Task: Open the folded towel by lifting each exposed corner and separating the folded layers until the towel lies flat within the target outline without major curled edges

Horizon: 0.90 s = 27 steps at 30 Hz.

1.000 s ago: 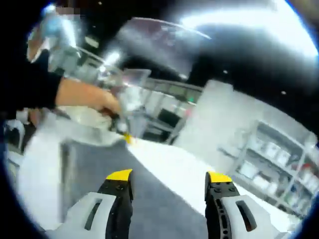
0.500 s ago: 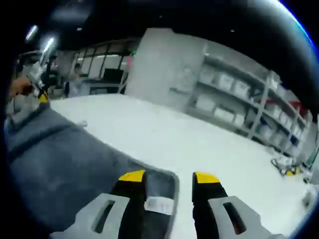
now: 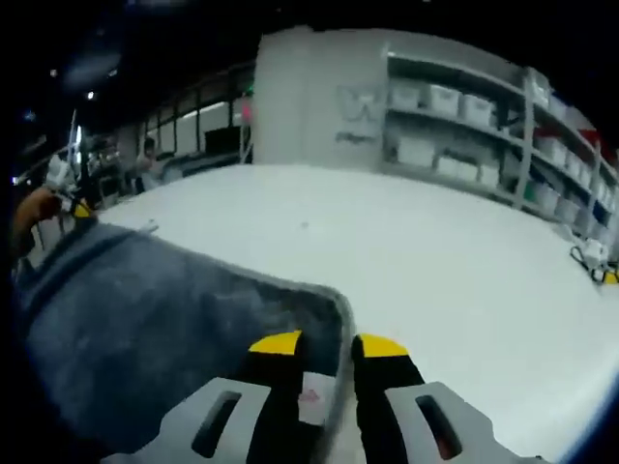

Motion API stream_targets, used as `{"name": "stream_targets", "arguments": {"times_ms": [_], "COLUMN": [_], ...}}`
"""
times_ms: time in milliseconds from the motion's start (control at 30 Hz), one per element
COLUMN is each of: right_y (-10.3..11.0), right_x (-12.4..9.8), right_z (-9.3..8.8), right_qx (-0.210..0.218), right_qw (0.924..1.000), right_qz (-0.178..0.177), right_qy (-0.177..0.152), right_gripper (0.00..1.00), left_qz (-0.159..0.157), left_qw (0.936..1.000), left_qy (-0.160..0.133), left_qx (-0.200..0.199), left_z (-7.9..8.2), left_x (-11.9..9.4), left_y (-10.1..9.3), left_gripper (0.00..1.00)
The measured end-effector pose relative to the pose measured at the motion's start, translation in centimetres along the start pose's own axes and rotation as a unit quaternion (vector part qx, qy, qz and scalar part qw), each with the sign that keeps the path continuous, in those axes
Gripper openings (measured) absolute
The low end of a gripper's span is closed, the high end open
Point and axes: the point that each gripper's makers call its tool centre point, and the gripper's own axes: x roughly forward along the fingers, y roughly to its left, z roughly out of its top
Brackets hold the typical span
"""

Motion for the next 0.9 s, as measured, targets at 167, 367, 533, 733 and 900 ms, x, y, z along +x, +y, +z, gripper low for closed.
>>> {"name": "stream_targets", "arguments": {"times_ms": [167, 367, 533, 733, 900], "right_y": [-0.2, -1.7, -2.0, -2.1, -2.0], "right_x": [-0.2, -0.1, -0.1, 0.1, 0.0], "right_z": [0.0, -0.2, -0.2, -0.1, -0.2], "right_qx": [-0.009, -0.018, -0.025, -0.031, -0.026], "right_qw": [0.9999, 0.9998, 0.9996, 0.9994, 0.9996], "right_qz": [0.003, -0.003, -0.007, -0.008, -0.007], "right_qy": [-0.004, 0.009, 0.008, 0.009, 0.004], "right_gripper": [0.0, 0.0, 0.0, 0.0, 0.0], "left_qz": [-0.013, -0.013, -0.008, 0.045, 0.031], "left_qw": [0.9999, 0.9999, 0.9999, 0.999, 0.9992], "left_qy": [-0.001, -0.003, -0.004, -0.008, -0.012], "left_qx": [-0.006, -0.004, -0.01, 0.006, -0.024], "left_z": [-0.3, -0.4, -0.1, -0.1, -0.4], "left_x": [0.2, -0.3, -0.5, -1.5, -1.4], "left_y": [-0.5, -0.5, 1.0, 2.6, 2.0], "left_gripper": [0.0, 0.0, 0.0, 0.39, 0.5]}}
